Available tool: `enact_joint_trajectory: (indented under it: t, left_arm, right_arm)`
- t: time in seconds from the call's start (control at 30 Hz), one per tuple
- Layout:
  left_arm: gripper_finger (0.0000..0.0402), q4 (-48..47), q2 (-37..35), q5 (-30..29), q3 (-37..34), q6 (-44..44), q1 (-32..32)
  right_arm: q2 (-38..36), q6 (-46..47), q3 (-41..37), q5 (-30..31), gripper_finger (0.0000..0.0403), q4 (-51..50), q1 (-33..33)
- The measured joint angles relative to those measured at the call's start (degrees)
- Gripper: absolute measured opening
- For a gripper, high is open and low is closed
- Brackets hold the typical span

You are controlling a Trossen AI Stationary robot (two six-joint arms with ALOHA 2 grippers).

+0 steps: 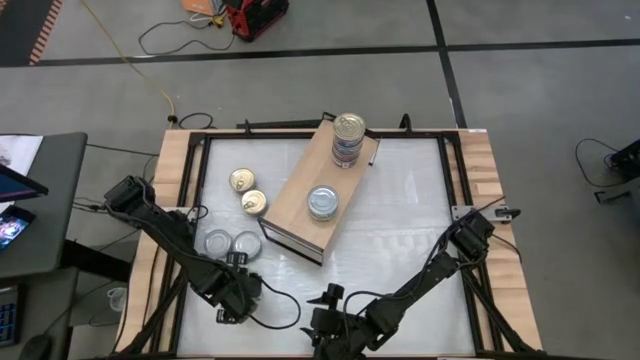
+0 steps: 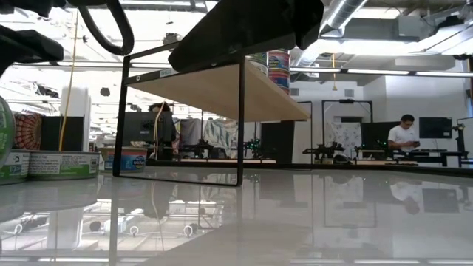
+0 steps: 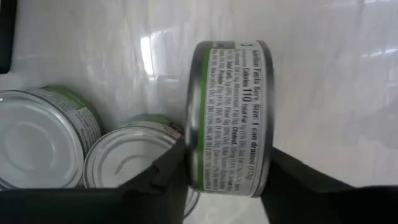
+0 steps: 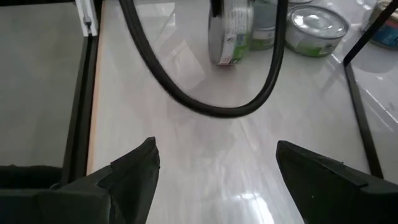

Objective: Stack canned seafood by type on shelf
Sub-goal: Stack the green tuna can on top of the other green tuna can

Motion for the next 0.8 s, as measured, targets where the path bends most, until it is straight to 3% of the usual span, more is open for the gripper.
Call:
enact_joint_trajectory:
  t: [0.07,0.17,0.27,0.47,0.63,0.8]
  left_arm:
    - [0.0131,0.06,-0.06,0.13,0.0,-0.37,-0.02]
    - [0.0131,1.18,-0.94,1.51,0.59,0.3,-0.13]
    - [0.0131,5.34,-3.41,-0.22,2.3,3.1,-0.35]
    - [0.0131,12.73,-10.55,-12.2,3.19,6.62,0.58]
    - [0.0138,19.17,-17.42,-20.51,3.26,10.7,2.3]
    - [0.0143,25.8,-23.07,-27.22,3.28,16.31,6.69]
  right_arm:
    - [-1.02,-0.03,-0.11,-0.73,0.0345,-1.03,0.73]
    - [-4.55,-2.86,-0.07,0.26,0.0343,-2.32,2.75]
    - [-6.87,-6.46,0.07,6.43,0.0333,-2.78,5.24]
    - [-10.57,-4.45,-0.08,13.46,0.031,-9.08,6.93]
    - [-15.99,1.7,-0.06,13.61,0.0305,-20.44,4.58]
    - [-22.35,0.57,0.0,13.5,0.0305,-24.93,1.58]
